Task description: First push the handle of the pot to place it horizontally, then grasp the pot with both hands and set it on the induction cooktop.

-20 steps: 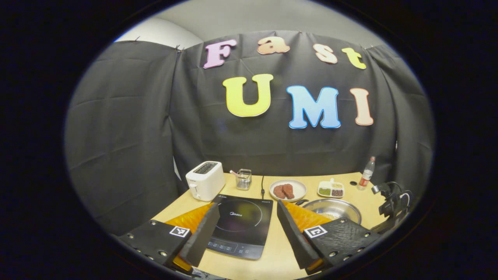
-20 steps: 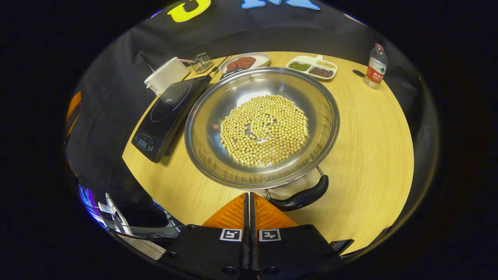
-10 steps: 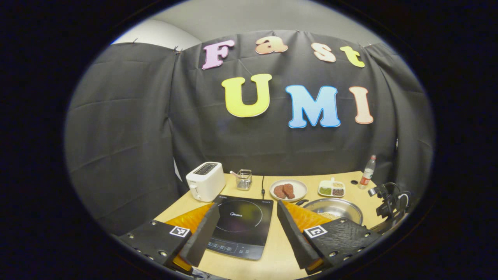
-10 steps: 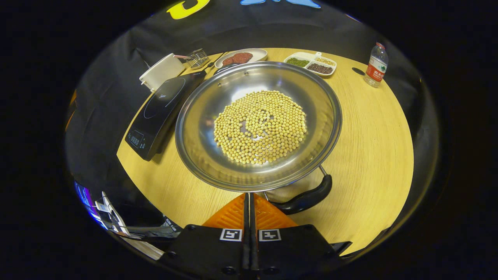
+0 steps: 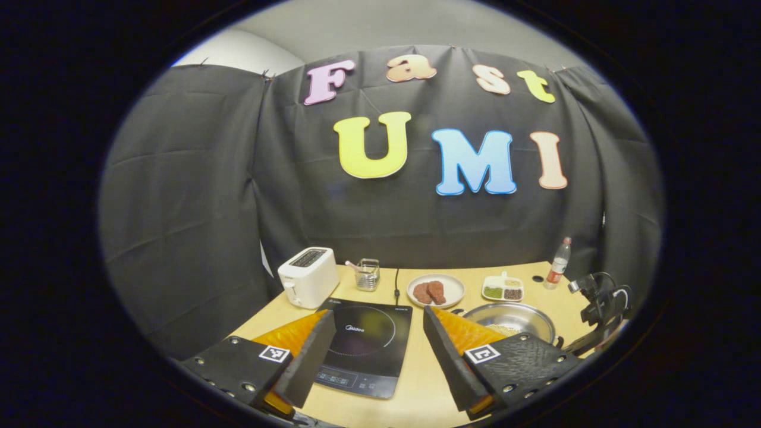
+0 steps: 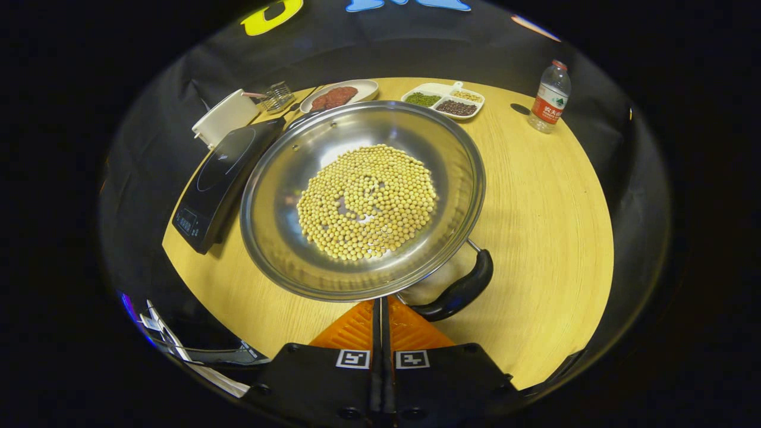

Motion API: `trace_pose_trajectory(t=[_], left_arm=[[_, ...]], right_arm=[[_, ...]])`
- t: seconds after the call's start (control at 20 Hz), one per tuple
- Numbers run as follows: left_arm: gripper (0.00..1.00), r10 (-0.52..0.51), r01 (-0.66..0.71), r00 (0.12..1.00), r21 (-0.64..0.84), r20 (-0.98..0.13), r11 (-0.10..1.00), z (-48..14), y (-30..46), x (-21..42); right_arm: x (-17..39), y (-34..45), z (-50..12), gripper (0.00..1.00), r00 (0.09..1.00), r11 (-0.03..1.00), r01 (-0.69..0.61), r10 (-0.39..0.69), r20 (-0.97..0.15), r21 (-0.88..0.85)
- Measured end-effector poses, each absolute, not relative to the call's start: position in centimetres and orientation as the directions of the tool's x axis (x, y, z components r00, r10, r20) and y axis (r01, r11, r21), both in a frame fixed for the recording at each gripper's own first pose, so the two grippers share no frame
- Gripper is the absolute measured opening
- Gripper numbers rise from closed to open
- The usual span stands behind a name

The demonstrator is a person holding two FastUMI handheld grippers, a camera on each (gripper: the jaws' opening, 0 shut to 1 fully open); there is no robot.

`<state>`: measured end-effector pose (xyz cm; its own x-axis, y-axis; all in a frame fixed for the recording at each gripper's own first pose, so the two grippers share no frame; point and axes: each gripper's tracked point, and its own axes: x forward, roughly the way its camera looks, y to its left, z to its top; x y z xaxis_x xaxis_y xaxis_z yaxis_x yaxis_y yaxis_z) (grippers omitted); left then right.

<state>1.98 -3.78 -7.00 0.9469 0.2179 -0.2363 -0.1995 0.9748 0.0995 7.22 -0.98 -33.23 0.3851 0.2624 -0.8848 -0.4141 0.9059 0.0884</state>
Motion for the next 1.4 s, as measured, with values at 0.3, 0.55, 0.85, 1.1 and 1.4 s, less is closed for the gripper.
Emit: trace_pose_trajectory(t=[0.3, 0.55, 0.85, 1.1, 1.4], left_arm=[[0.87, 0.213, -0.192, 0.947, 0.107, -0.243, 0.976, -7.4, -4.5, 2.6], [0.87, 0.222, -0.199, 0.942, 0.114, -0.250, 0.973, -7.7, -4.7, 2.9], [0.87, 0.233, -0.207, 0.935, 0.123, -0.266, 0.971, -8.5, -5.6, 3.2], [0.87, 0.247, -0.219, 0.926, 0.129, -0.284, 0.967, -9.1, -6.8, 3.4], [0.87, 0.281, -0.262, 0.908, 0.104, -0.311, 0.960, -10.2, -8.0, 3.4]], right_arm=[[9.0, -3.0, -33.5, 0.02, 0.410, 0.918, -0.393, 0.228, -0.883, 0.054], [10.6, -4.6, -33.5, 0.02, 0.426, 0.928, -0.372, 0.208, -0.880, 0.040], [13.2, -7.1, -33.5, 0.02, 0.455, 0.951, -0.307, 0.181, -0.872, 0.037], [15.4, -8.1, -33.4, 0.02, 0.468, 0.959, -0.280, 0.184, -0.864, 0.053], [17.5, -8.6, -33.2, 0.02, 0.474, 0.954, -0.292, 0.211, -0.855, 0.074]])
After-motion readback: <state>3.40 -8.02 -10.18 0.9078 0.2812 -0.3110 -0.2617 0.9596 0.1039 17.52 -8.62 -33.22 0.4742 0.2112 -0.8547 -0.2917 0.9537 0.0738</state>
